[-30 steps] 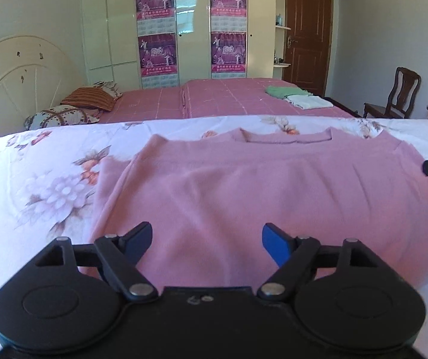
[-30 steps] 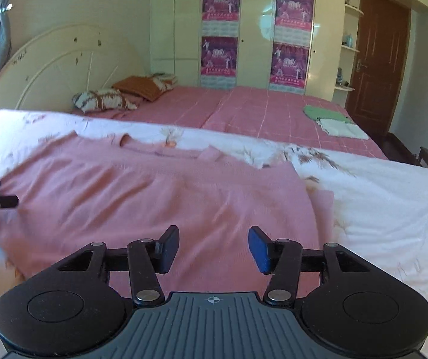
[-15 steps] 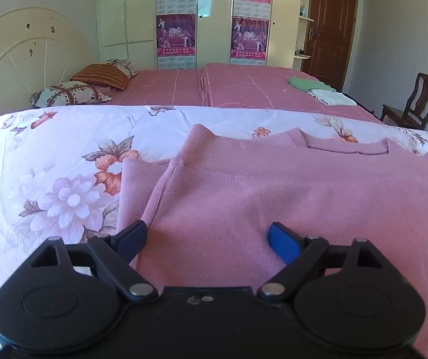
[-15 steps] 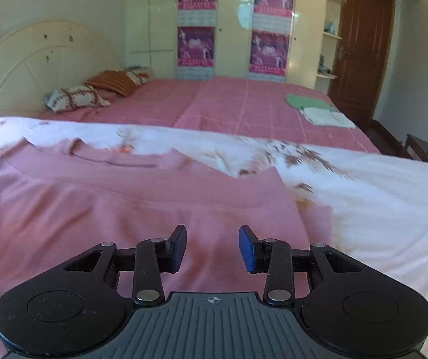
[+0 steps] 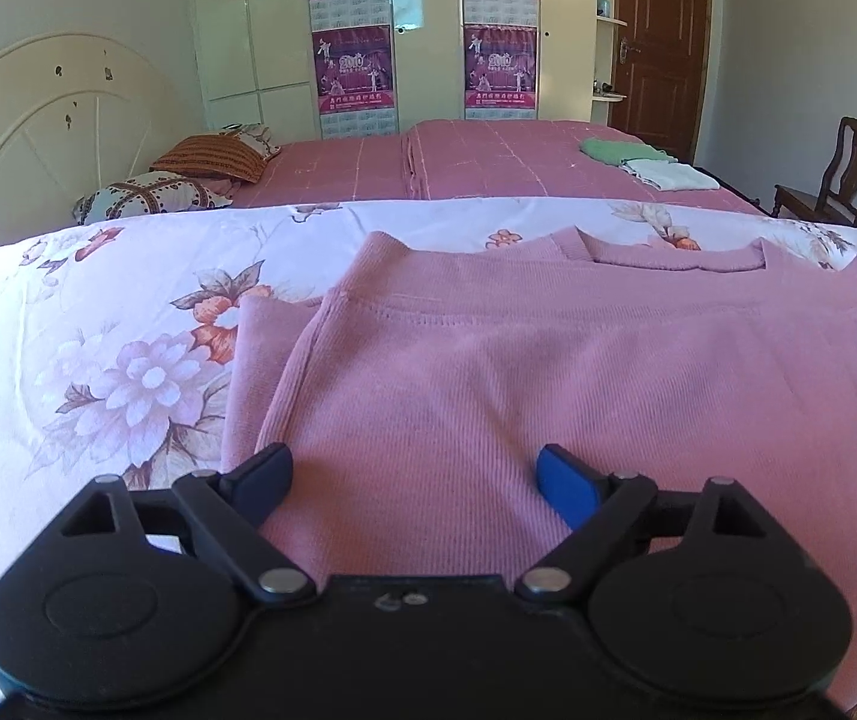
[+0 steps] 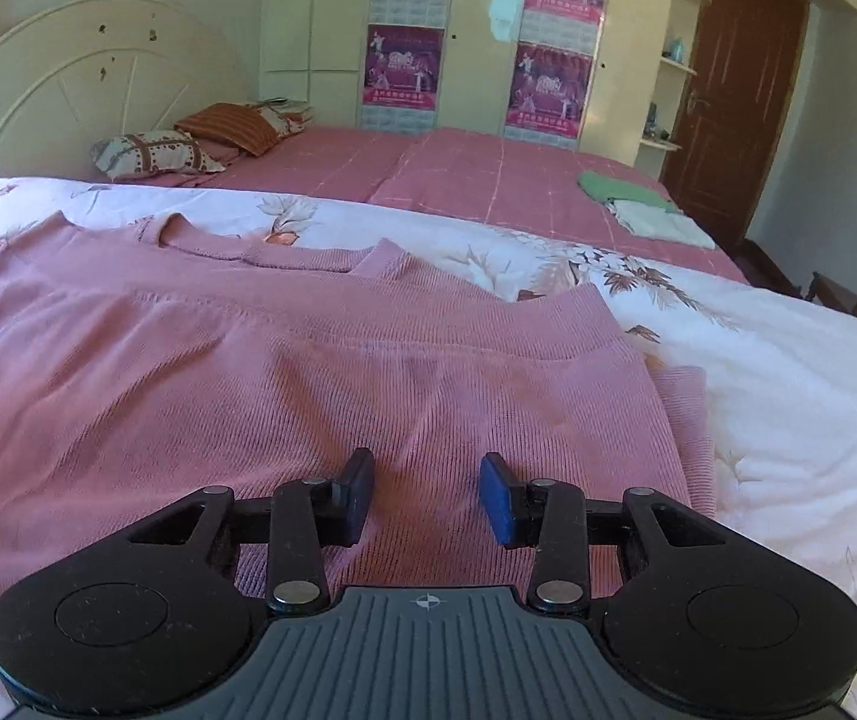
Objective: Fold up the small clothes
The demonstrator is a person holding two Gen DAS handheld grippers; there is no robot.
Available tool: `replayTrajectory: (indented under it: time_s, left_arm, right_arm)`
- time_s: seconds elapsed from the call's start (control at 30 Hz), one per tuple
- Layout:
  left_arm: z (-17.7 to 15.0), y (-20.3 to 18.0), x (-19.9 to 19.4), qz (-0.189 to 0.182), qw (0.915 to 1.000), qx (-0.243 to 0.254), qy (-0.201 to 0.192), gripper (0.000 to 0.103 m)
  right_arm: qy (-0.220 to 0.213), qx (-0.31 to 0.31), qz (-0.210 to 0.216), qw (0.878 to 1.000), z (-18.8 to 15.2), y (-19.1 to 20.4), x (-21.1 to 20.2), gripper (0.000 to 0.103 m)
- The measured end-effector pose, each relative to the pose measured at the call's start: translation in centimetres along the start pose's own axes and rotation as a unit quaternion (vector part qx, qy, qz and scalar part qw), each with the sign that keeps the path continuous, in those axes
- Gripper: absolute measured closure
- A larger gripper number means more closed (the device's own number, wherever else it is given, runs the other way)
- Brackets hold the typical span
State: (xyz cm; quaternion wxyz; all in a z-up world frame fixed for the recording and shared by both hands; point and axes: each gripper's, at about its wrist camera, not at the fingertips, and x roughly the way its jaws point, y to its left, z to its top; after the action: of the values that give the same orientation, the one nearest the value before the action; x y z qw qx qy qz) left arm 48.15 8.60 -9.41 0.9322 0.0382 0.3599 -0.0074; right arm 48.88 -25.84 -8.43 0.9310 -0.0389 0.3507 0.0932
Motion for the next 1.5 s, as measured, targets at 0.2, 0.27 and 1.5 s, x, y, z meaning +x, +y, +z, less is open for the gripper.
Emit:
replayTrajectory:
  time_s: [0.2, 0.27, 1.5]
  left_arm:
    - [-0.3, 0.2, 0.2, -0.007, 0.9999, 0.007, -0.005, 0.013]
    - [-0.4, 0.3, 0.2, -0.011, 0.9998, 0.012, -0.007, 0.013]
    - [-8.7, 8.1, -6.7, -0.162, 0.8896, -0.425, -0.042, 0.001]
  right_arm:
    - [-0.025, 0.030, 0.027, 0.999, -0.3, 1.8, -3.2, 0.064]
    - [0.017, -0.010, 0.021, 1.000, -1.3, 3.8, -2.1, 0.064]
    - [-0.034, 0.064, 0.034, 0.997, -2.5, 8.5, -12.5, 0.055]
